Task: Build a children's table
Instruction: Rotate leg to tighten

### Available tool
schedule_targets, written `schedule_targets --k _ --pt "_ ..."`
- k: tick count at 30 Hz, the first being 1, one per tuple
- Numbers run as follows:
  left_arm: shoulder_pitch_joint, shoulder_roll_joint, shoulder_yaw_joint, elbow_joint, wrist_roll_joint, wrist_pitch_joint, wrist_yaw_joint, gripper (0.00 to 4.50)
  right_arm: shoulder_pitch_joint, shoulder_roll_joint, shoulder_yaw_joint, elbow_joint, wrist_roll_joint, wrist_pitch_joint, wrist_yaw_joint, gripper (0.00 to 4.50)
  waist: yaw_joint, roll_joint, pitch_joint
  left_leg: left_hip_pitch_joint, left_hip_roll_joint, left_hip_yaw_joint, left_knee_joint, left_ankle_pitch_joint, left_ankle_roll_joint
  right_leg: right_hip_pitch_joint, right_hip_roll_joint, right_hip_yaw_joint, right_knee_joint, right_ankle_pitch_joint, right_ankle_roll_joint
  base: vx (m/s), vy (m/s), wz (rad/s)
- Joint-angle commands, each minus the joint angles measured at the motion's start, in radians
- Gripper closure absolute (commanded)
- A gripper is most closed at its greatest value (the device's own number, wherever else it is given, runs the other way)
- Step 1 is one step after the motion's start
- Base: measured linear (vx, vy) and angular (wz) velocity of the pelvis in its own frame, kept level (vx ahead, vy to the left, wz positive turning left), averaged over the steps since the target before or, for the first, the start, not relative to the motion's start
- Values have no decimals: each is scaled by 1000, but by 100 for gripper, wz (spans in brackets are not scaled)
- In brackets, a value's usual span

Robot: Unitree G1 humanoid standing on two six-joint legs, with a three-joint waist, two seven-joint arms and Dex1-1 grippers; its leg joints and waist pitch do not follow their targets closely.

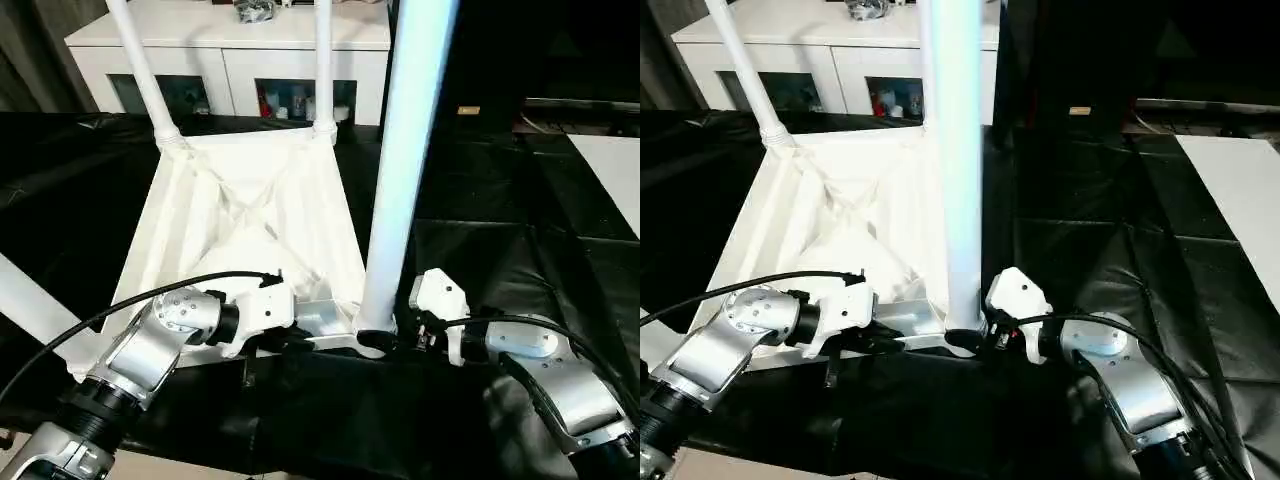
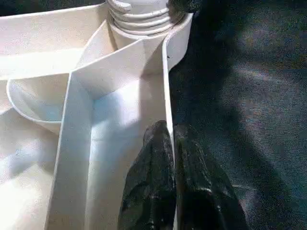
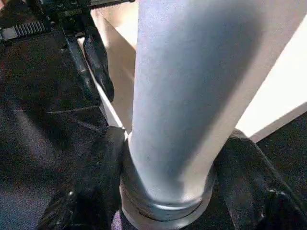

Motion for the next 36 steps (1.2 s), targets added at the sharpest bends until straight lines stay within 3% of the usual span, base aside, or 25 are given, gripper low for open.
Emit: schedule_targets --k 1,7,9,10,11,12,13,14,15,16,17,18,19,20,21,22,23,24,25,26,27,29,30,33,36 --pt "20 17 -32 0 12 10 -42 450 -3 3 -7 11 9 18 4 205 2 -7 -47 10 58 -20 -72 -147 67 41 -68 40 -48 -79 -263 0 0 0" --pt "5 -11 -51 36 70 56 31 450 -3 54 11 136 -79 43 -133 207 -4 -7 -39 11 56 -19 -77 -211 34 34 -65 42 -56 -176 -249 0 0 0" --pt "-11 -58 -44 60 81 102 96 450 -18 108 -5 188 -96 69 -229 208 -11 -10 -23 21 49 -22 -85 -341 -12 24 -68 42 -77 -413 -202 0 0 0" --pt "-22 -87 -39 74 85 130 135 450 -27 142 -17 216 -104 86 -287 208 -11 -10 -23 21 49 -22 -85 -341 -12 24 -68 42 -77 -413 -202 -63 -10 -4" --pt "-36 -129 -30 87 82 169 181 450 -41 190 -36 244 -109 110 -367 208 -21 -11 -16 37 46 -31 -85 -440 -44 10 -71 38 -98 -624 -132 -80 1 -7" --pt "-36 -129 -30 87 82 169 181 450 -41 190 -36 244 -109 110 -367 209 -23 -11 -16 40 44 -36 -82 -459 -51 9 -75 35 -105 -666 -111 -80 1 -7" --pt "-86 -246 -10 145 97 227 330 450 -76 314 -92 296 -110 171 -566 209 -33 -14 -13 38 43 -43 -88 -487 -58 8 -71 30 -111 -708 -77 -93 11 -10" --pt "-102 -280 -3 166 101 239 375 450 -86 347 -108 309 -110 184 -619 209 -43 -11 -4 44 39 -44 -85 -530 -64 -3 -66 18 -124 -753 -57 -57 9 -6" --pt "-106 -289 -1 172 102 242 388 450 -89 357 -112 313 -110 188 -634 209 -58 -12 -8 59 31 -53 -75 -584 -66 -2 -63 -11 -143 -794 -17 -105 23 -9" --pt "-145 -368 11 248 117 265 497 450 -114 433 -157 349 -114 193 -779 210 -70 1 -5 68 35 -62 -83 -645 -58 5 -60 -41 -156 -754 -13 -76 46 -10" --pt "-152 -380 11 261 121 267 512 450 -118 444 -161 355 -116 195 -798 210 -74 18 -2 62 47 -73 -105 -720 -60 29 -50 -69 -152 -665 -13 -103 83 -8" --pt "-163 -400 10 285 130 273 536 450 -128 463 -166 370 -122 196 -830 210 -78 28 5 48 62 -78 -134 -792 -67 51 -41 -85 -124 -581 -24 -54 68 -4" --pt "-175 -418 10 313 142 270 568 450 -137 478 -166 385 -130 191 -852 212 -35 47 -3 -35 95 -70 -221 -918 -84 137 -33 -61 72 -259 -68 -99 51 5" --pt "-182 -426 10 330 154 270 581 450 -147 487 -160 400 -131 181 -846 212 -28 34 -4 -30 95 -49 -232 -919 -71 126 -30 -45 71 -168 -63 -22 -46 19" --pt "-186 -426 5 340 166 263 586 450 -153 495 -162 405 -120 167 -833 214 -23 -19 -19 57 54 -30 -167 -764 -58 47 -49 16 11 -390 -38 -22 -46 19" --pt "-187 -425 4 341 169 261 585 450 -154 497 -165 404 -117 162 -831 217 -23 -48 -9 133 -14 -26 49 -429 -20 -69 -140 25 -176 -967 -14 69 -91 6" --pt "-188 -423 2 344 175 256 584 450 -156 502 -171 401 -109 150 -825 217 -24 -52 -3 48 -3 -57 64 -180 18 -6 -188 45 -178 -1110 -3 23 4 -36" --pt "-184 -412 2 334 178 257 571 450 -155 500 -172 385 -96 132 -793 217 -19 -33 -4 36 8 -70 41 -169 2 13 -187 28 -167 -1074 -17 23 4 -36" --pt "-183 -402 -1 329 185 255 566 450 -153 500 -176 368 -94 116 -776 190 -34 -13 0 -18 27 -88 -57 -337 -49 47 -116 -28 -116 -908 -4 42 74 -46" --pt "-178 -386 0 320 186 258 555 450 -145 486 -165 337 -93 94 -733 190 -41 7 -19 -18 43 -108 -85 -482 -85 54 -86 -30 -82 -671 -15 61 61 -19" --pt "-177 -379 1 320 186 259 552 450 -141 478 -157 320 -94 81 -708 168 -47 9 -25 -4 47 -108 -91 -520 -81 45 -85 -16 -77 -500 -67 61 61 -19" --pt "-174 -356 -5 320 190 249 541 450 -131 458 -154 281 -92 69 -696 161 -45 15 -35 -3 48 -91 -91 -383 -49 50 -88 -6 -72 -281 -149 0 0 0" --pt "-173 -349 -8 319 190 246 535 450 -128 453 -155 270 -85 70 -689 161 -49 7 -32 -12 47 -86 -95 -352 -31 56 -87 -8 -72 -263 -152 0 0 0" --pt "-158 -303 -18 287 191 221 482 450 -110 403 -145 195 -43 78 -588 124 -54 0 -23 -16 44 -74 -91 -398 -6 49 -102 -3 -94 -529 -114 0 0 0" --pt "-136 -248 -24 240 179 206 406 450 -98 320 -116 136 -55 79 -499 117 -51 0 -33 -19 50 -72 -89 -320 4 47 -101 3 -90 -454 -113 0 0 0"
